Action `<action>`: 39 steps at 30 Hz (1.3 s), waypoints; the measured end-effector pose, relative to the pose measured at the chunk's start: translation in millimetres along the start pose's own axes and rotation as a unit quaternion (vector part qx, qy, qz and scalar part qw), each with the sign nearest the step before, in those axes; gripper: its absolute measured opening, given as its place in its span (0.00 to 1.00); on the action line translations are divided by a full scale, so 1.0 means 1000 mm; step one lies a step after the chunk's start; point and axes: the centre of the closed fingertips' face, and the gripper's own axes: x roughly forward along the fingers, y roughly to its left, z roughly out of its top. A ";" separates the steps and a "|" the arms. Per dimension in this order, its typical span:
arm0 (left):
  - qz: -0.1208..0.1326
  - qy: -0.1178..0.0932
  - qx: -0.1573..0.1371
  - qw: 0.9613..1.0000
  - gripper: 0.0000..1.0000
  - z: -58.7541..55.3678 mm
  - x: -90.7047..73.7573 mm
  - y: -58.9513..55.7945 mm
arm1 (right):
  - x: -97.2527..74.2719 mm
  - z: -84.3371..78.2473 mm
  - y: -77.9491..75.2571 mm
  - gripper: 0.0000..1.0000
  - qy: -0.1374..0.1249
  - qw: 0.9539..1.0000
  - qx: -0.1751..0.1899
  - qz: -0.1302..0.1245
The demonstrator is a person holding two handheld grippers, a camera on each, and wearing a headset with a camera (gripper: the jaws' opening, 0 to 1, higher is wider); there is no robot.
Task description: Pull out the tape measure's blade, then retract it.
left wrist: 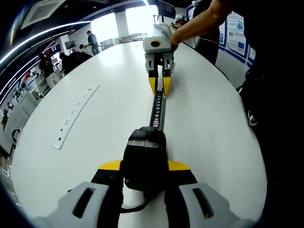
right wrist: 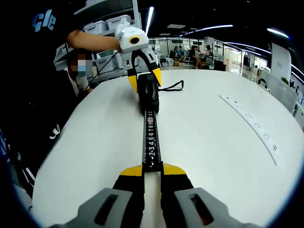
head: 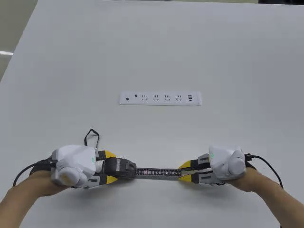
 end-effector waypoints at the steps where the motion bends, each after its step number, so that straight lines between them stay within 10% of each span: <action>1: 0.000 0.001 0.001 1.000 0.29 0.000 0.000 0.000 | -0.002 -0.003 -0.001 0.09 0.004 1.000 -0.002 -0.002; 39: -0.003 0.003 -0.008 1.000 0.29 -0.001 0.003 0.000 | -0.050 -0.043 -0.009 0.09 0.026 0.999 0.018 -0.010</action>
